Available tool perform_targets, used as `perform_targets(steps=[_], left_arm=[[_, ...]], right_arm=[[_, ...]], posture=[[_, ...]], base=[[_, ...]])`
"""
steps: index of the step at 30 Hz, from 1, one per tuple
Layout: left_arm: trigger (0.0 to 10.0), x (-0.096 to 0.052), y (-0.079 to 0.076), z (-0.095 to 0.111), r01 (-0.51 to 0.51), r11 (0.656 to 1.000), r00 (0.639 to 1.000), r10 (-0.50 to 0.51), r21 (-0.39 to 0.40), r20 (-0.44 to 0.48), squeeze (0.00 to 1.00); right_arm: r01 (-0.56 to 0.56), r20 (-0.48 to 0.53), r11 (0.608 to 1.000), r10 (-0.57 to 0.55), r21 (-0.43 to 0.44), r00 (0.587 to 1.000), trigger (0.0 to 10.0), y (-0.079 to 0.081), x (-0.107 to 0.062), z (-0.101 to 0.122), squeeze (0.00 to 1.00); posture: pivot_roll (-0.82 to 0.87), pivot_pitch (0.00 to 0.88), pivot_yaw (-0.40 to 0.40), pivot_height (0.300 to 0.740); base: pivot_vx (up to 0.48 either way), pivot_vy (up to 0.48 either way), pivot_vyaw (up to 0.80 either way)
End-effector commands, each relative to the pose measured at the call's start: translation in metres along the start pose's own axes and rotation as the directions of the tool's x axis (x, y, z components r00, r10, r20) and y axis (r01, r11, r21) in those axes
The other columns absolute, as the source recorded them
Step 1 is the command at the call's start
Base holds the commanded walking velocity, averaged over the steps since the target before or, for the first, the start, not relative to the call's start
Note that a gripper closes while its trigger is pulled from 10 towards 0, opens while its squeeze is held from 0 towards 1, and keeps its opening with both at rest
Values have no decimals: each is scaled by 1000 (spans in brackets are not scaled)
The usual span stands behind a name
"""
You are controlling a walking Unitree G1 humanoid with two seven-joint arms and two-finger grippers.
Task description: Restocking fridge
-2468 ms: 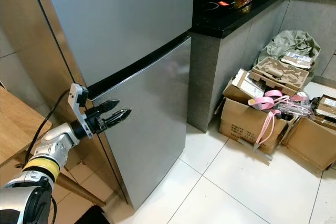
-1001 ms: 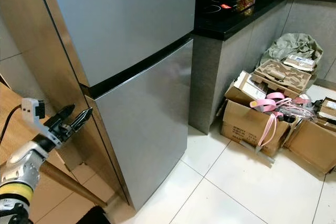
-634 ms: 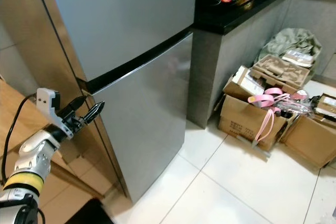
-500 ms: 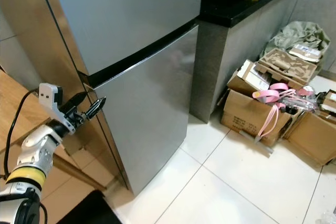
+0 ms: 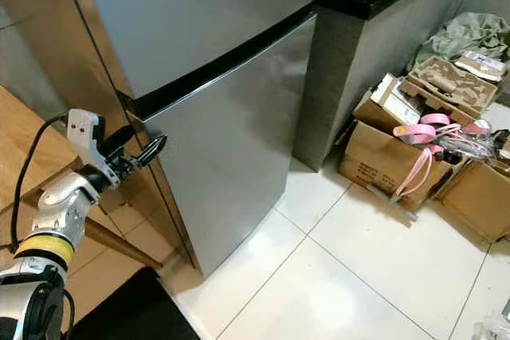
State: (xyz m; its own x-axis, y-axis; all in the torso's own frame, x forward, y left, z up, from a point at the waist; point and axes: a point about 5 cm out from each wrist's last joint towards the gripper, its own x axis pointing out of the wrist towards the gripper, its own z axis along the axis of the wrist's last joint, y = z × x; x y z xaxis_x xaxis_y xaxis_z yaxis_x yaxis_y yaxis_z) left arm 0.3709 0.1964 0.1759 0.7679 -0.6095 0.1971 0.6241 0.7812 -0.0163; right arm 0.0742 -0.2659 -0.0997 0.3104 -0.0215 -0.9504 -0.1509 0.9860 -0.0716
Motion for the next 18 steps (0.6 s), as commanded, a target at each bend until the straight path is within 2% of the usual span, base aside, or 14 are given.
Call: perform_targets(steps=[1, 2, 3, 5, 7, 8, 9, 10, 11, 15, 18], left_arm=[[10000, 20, -28, 5, 240, 971, 971, -240, 0, 23, 0], [10000, 20, -28, 5, 240, 971, 971, -240, 0, 23, 0], [10000, 21, -40, 3, 344, 939, 939, -344, -19, 19, 0], [10000, 20, -57, -2, 478, 877, 878, -478, -49, 7, 0], [10000, 17, -68, -9, 548, 833, 835, -550, -80, -9, 0], [10000, 15, -72, -12, 571, 816, 819, -574, -94, -14, 0], [10000, 15, -72, -12, 571, 816, 819, -574, -94, -14, 0], [10000, 12, -83, -20, 614, 778, 783, -621, -134, -12, 0], [10000, 12, -83, -20, 614, 778, 783, -621, -134, -12, 0], [10000, 9, -104, -31, 666, 720, 735, -678, -194, 6, 0], [10000, 7, -129, -32, 715, 645, 685, -723, -270, 85, 0]], right_arm=[[-5, -17, 1000, 5, -7, 1000, 10000, 2, -1, -7, 0], [-5, -17, 1000, 5, -7, 1000, 10000, 2, -1, -7, 0], [-5, -18, 1000, 5, -5, 1000, 10000, 2, -1, -7, 0], [-5, -21, 1000, 5, -3, 1000, 10000, 3, -1, -8, 0], [-5, -22, 1000, 5, -1, 1000, 10000, 3, 0, -7, 0], [-5, -23, 1000, 5, 0, 1000, 10000, 4, 0, -7, 0], [-5, -23, 1000, 5, 0, 1000, 10000, 4, 0, -7, 0], [-6, -20, 1000, 6, 5, 1000, 10000, 4, 0, -6, 0], [-6, -20, 1000, 6, 5, 1000, 10000, 4, 0, -6, 0], [-6, -13, 1000, 6, 9, 1000, 10000, 6, 2, -2, 0], [-7, -5, 1000, 7, 11, 1000, 10000, 7, 3, 2, 0]], posture=[[-139, 177, 34, 740], [-139, 177, 34, 740], [-136, 170, 34, 740], [-134, 162, 36, 740], [-131, 154, 38, 740], [-131, 154, 38, 740], [-131, 154, 38, 740], [-125, 144, 42, 740], [-125, 144, 42, 740], [-121, 130, 47, 740], [-120, 123, 49, 740]], base=[[0, 0, 0], [0, 0, 0], [0, 0, 0], [0, 0, 0], [0, 0, 0], [0, 0, 0], [0, 0, 0], [0, 0, 0], [0, 0, 0], [0, 0, 0], [0, 0, 0]])
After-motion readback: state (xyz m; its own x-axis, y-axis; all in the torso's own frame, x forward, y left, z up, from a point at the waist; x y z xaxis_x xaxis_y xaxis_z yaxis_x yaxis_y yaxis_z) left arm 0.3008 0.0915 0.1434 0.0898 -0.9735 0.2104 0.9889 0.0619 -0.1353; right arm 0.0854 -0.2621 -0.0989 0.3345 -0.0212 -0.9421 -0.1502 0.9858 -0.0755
